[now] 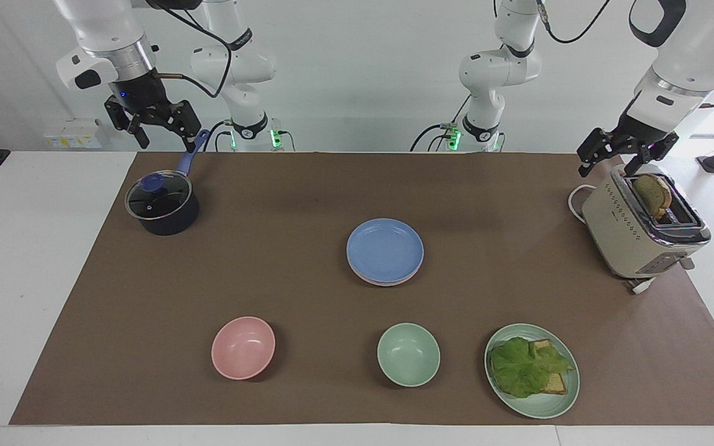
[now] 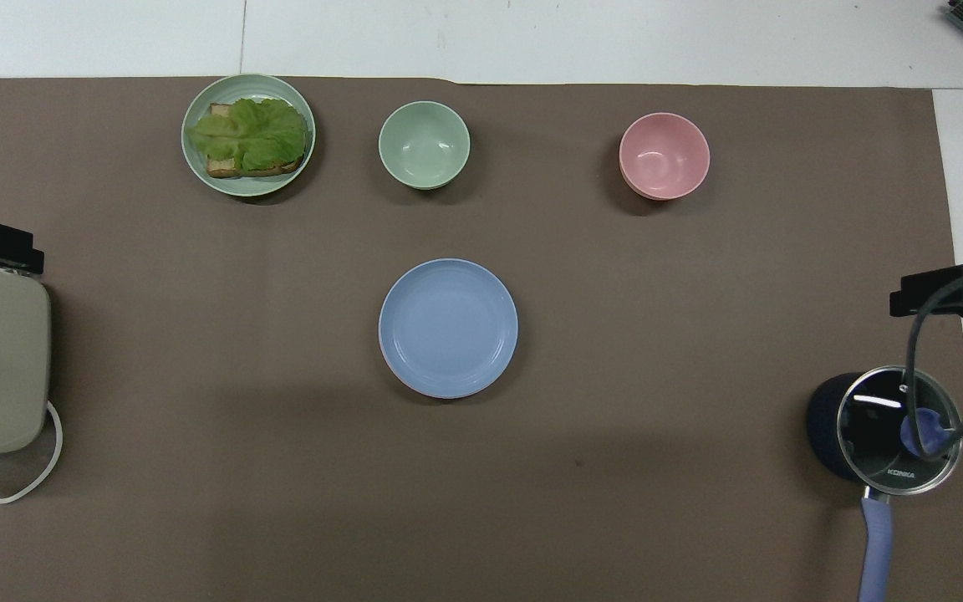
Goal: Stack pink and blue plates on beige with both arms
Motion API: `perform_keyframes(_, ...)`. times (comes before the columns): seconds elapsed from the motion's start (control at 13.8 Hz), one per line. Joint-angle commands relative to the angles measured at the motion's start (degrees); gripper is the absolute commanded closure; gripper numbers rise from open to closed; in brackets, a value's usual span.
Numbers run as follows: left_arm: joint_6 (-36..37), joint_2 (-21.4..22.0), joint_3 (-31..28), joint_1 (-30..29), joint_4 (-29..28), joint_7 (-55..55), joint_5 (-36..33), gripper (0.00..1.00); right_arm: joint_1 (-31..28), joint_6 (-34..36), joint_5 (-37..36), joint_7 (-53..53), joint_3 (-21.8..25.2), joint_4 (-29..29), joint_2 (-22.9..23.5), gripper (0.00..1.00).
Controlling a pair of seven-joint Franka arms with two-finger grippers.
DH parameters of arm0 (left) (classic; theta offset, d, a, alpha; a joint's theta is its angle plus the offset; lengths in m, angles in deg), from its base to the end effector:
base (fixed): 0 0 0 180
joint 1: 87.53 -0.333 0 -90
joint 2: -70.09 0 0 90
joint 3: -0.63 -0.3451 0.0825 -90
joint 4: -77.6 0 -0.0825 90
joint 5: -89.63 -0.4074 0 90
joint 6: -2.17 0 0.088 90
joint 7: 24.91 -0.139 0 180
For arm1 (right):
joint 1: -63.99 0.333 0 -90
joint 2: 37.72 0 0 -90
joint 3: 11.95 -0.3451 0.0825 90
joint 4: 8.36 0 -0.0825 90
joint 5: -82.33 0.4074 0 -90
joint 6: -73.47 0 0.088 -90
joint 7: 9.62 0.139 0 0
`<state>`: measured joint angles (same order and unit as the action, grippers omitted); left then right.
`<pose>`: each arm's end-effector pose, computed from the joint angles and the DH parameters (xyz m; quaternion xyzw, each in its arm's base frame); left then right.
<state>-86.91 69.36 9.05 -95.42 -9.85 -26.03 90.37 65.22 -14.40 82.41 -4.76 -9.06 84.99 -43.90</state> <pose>0.5816 -0.0066 0.6349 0.9998 -0.0145 0.0080 0.0073 0.5372 -0.0169 0.6495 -0.9984 0.0567 -0.0059 0.0036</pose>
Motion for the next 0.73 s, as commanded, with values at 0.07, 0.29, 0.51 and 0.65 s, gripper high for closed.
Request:
perform_keyframes(0.07,0.8,0.3,-0.1,0.0,-0.2,0.0,-0.7,0.0,-0.6,-1.2,-0.5,-2.9,-0.3,1.3,-0.9,0.0)
perform_keyframes(0.29,0.8,0.3,-0.1,0.0,-0.2,0.0,-0.7,0.0,-0.5,-1.6,-0.5,-2.9,-0.4,1.3,-0.9,0.0)
perform_keyframes(0.51,0.8,0.3,-0.1,0.0,-0.3,0.0,-0.7,0.0,-0.6,-1.4,-0.4,-2.9,-0.4,1.3,-0.9,0.0)
perform_keyframes(0.65,0.8,0.3,-0.1,0.1,-0.2,0.0,-0.7,0.0,-0.6,-1.5,-0.3,-2.9,-0.4,1.2,-0.9,0.0)
